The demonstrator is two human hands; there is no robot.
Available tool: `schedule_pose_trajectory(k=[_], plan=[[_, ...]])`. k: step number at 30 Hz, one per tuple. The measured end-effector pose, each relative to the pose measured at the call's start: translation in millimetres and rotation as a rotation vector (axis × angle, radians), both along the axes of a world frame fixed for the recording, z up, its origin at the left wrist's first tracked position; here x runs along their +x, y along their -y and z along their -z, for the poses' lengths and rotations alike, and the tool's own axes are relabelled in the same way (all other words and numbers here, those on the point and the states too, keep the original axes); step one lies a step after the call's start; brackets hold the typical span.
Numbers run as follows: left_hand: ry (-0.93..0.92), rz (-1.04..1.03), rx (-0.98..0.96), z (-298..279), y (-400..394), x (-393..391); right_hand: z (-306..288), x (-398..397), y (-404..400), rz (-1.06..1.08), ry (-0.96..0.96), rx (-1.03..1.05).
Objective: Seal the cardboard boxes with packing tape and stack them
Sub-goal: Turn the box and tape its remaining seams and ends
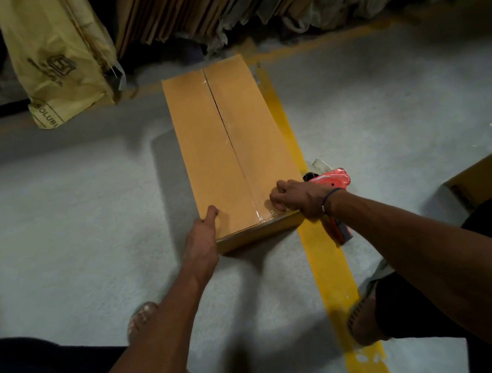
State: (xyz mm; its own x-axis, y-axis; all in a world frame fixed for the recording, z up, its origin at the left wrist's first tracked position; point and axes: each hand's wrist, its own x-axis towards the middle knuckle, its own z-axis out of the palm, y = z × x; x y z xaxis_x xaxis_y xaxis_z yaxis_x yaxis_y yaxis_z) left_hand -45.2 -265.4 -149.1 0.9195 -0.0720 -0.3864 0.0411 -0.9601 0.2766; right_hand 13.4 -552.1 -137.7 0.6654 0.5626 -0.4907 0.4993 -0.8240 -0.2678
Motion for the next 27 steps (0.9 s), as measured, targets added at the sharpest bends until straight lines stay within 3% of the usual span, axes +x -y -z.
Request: schedule_pose_trajectory(k=[7,11,13,17,21,27], plan=[[-0.074,-0.055,-0.004,-8,11,0,0,3,1,0.236,-0.124,0.135],[-0.138,-0.131,-0.153,-8,7,13,7,-14,8,0.636,0.139,0.362],[-0.124,-0.223,-0.181,-8,9,23,13,-16,13,0.843,0.248,0.370],[-0.047,-0.397,-0.309,-2,14,45,26,0,14,1.046,0.084,0.384],[-0.081,-0.530,-0.476,6,9,79,31,20,3,1.139,-0.125,0.599],[-0.133,-0.621,-0.578,27,-10,132,48,57,-7,1.198,-0.195,0.694]])
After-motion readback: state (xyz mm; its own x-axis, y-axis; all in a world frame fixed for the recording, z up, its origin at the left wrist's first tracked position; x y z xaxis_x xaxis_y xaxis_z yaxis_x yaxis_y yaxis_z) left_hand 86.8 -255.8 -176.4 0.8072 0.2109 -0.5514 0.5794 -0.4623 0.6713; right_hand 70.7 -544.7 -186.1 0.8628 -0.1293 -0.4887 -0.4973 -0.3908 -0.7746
